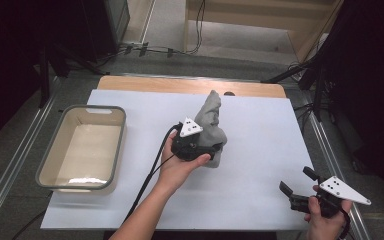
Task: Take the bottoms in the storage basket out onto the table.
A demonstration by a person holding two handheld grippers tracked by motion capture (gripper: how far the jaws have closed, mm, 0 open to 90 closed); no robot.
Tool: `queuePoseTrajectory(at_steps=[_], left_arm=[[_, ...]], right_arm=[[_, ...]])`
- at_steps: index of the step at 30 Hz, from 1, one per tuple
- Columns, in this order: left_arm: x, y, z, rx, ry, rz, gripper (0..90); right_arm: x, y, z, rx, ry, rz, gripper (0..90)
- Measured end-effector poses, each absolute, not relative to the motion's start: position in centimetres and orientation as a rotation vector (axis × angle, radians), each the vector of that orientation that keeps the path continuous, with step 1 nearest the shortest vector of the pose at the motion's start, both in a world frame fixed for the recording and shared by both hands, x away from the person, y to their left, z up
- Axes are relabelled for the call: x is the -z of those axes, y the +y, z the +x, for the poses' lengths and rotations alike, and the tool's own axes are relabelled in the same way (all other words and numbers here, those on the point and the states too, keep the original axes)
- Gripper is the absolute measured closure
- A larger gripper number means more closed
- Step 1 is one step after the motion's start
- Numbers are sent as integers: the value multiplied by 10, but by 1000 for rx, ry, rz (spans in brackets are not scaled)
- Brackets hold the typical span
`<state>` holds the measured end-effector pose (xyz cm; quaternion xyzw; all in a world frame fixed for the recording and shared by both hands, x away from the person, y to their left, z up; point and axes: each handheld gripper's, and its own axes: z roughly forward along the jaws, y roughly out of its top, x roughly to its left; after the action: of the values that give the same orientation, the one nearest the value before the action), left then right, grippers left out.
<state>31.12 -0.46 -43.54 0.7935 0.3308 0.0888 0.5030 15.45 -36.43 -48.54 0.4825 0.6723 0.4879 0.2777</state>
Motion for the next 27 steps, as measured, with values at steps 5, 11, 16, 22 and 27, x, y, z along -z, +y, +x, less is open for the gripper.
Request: queuePoseTrajectory(at_steps=[5,11,16,22,27], left_arm=[[448,-14,314,-179,798,1968,230],[466,-28,315,-139,789,2040,200],[477,-34,312,-96,767,2087,157],[477,-38,306,-47,727,2127,29],[467,-34,304,-33,709,2071,0]], right_arm=[[486,-364,155,-1315,1804,1299,0],[486,-364,155,-1314,1808,1297,0],[486,-364,155,-1317,1806,1302,0],[487,-364,155,-1317,1807,1302,0],[487,-364,155,-1319,1807,1297,0]])
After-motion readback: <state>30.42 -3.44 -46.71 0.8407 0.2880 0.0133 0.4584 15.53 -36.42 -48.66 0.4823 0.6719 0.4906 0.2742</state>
